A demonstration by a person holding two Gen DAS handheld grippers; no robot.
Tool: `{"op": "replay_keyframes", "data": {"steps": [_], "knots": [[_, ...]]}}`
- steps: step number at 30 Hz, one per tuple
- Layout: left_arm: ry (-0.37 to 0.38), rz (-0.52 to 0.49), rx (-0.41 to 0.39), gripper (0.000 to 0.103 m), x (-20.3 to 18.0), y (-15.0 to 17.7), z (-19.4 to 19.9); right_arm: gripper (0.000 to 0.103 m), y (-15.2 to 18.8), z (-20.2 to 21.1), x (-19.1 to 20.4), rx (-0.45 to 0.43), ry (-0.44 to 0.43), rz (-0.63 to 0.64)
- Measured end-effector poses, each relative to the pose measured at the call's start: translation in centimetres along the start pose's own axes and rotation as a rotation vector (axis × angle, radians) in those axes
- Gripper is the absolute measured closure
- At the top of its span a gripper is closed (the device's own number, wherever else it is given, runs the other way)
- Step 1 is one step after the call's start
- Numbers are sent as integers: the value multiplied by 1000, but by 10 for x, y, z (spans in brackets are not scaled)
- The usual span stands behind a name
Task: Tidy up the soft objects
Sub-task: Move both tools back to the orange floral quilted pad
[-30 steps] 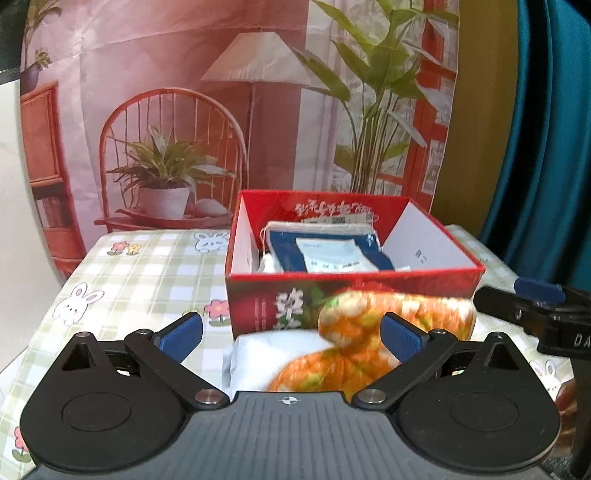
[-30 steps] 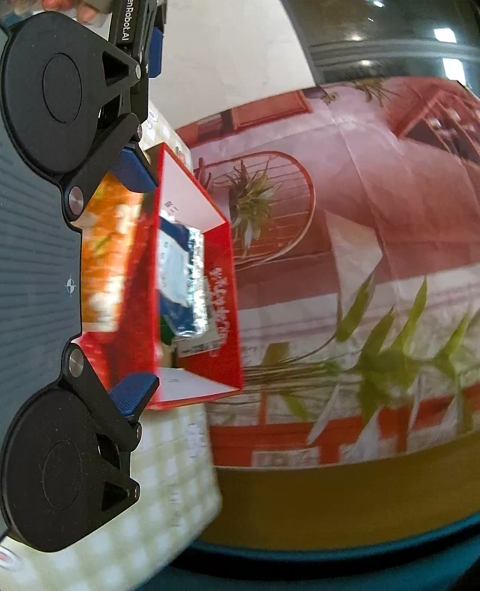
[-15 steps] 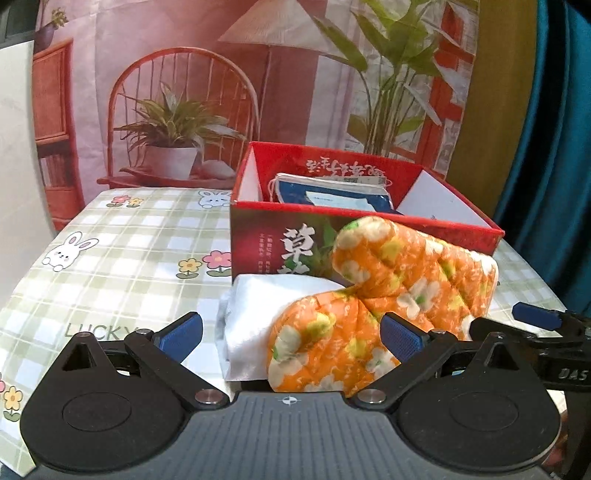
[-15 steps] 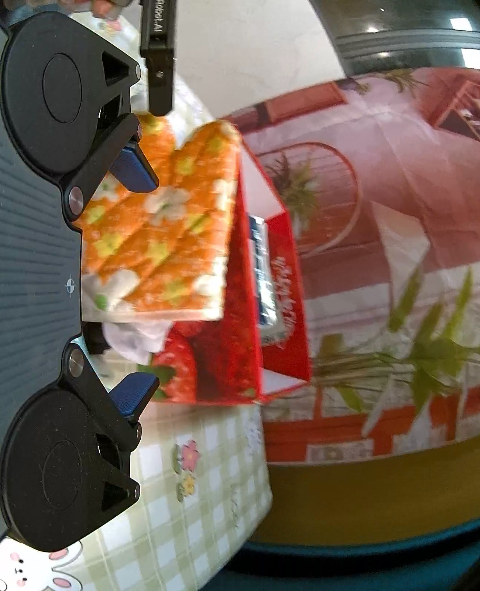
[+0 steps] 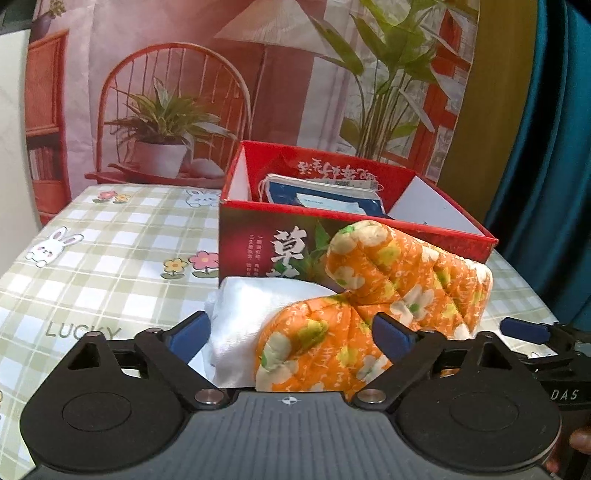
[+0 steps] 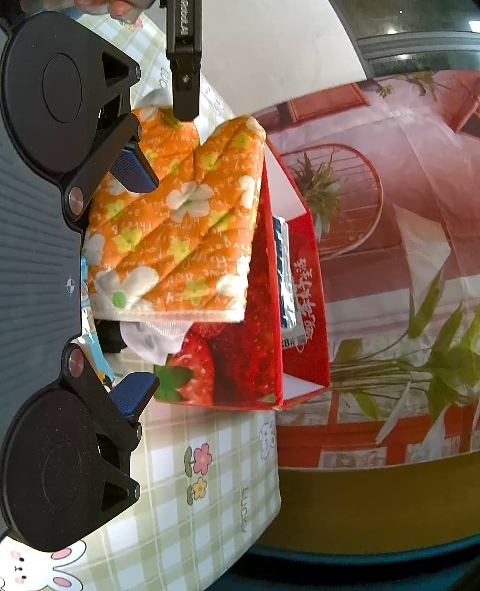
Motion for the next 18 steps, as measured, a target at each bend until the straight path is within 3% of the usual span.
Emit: {"op": "replay_keyframes", "data": {"steps": [18], "knots": [[37, 7, 22, 30, 1, 10, -1, 18, 0, 6, 2, -25, -60, -4]]}}
Point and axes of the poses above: each gripper's, at about its wrist camera, not at the fingertips, and z roughly against the way its jaws point, x to its left, y to its underside, the point moved 3 cm from there along -z, roughly the way its jaws point, and after that the axes turned 10 degrees about y, right-handed, at the moved point
